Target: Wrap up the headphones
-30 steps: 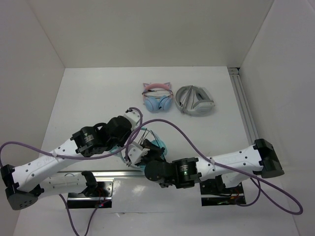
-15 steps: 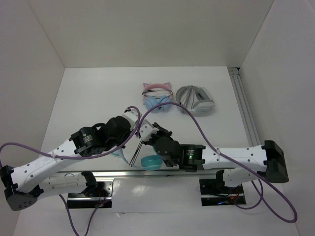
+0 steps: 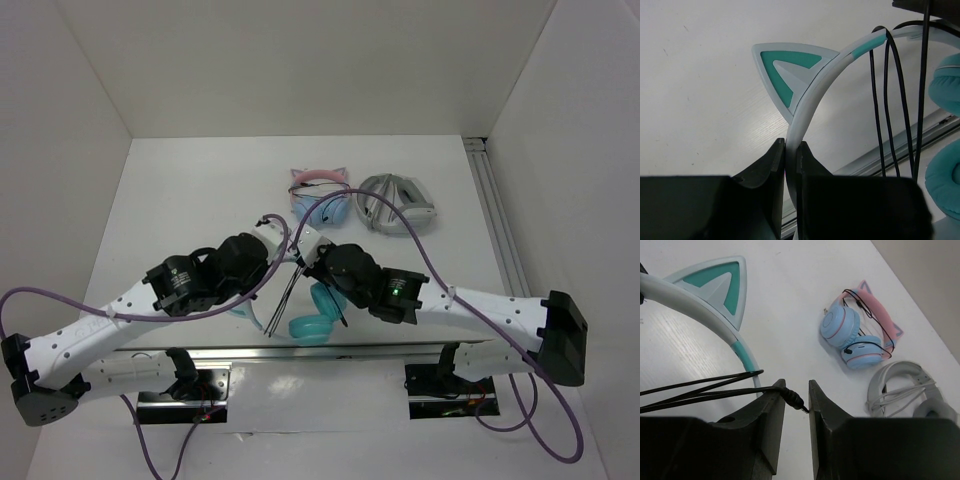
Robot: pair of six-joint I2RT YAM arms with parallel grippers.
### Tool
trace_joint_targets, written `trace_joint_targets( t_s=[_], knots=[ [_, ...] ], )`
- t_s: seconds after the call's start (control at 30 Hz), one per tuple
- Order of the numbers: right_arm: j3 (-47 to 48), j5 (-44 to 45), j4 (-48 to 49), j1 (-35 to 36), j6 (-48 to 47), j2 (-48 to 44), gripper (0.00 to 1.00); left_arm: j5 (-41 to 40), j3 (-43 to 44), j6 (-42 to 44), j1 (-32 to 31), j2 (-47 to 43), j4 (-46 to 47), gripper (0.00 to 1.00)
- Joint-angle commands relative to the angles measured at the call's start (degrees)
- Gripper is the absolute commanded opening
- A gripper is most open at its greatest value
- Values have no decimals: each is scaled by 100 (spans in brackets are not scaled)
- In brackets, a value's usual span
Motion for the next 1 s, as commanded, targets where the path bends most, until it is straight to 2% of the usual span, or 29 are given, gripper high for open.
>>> trace_joint_targets(
  t_s=[0.0,0.2,0.3,0.33,0.37,0.4,0.57,0.6,0.8,0.97],
  knots=[
    [-2,-32,170,-466,187,-155,32,360,328,118,-50,-67,-431,0],
    [16,-103,48,-800,187,108,45,308,329,171,-50,-120,-431,0],
    [16,-103,47,-976,126,249,47,36,452,101,-50,99,-500,0],
    [16,-103,47,-1090,126,301,51,-61,521,101,-50,100,-501,0],
    [16,-103,47,-1161,126,363,61,-62,583,101,-50,178,-501,0],
    [16,-103,47,-1231,126,363,67,-62,584,101,-50,179,-501,0],
    [138,-375,-58,-1758,249,583,72,52,759,153,-50,354,-501,0],
    [139,-375,-136,-1829,310,583,89,52,812,153,-50,355,-501,0],
    [253,-305,-85,-2338,775,320,92,-97,812,92,-50,512,-510,0],
    [788,493,-408,-2761,1777,-14,100,-18,655,-48,230,663,-317,0]
  ],
)
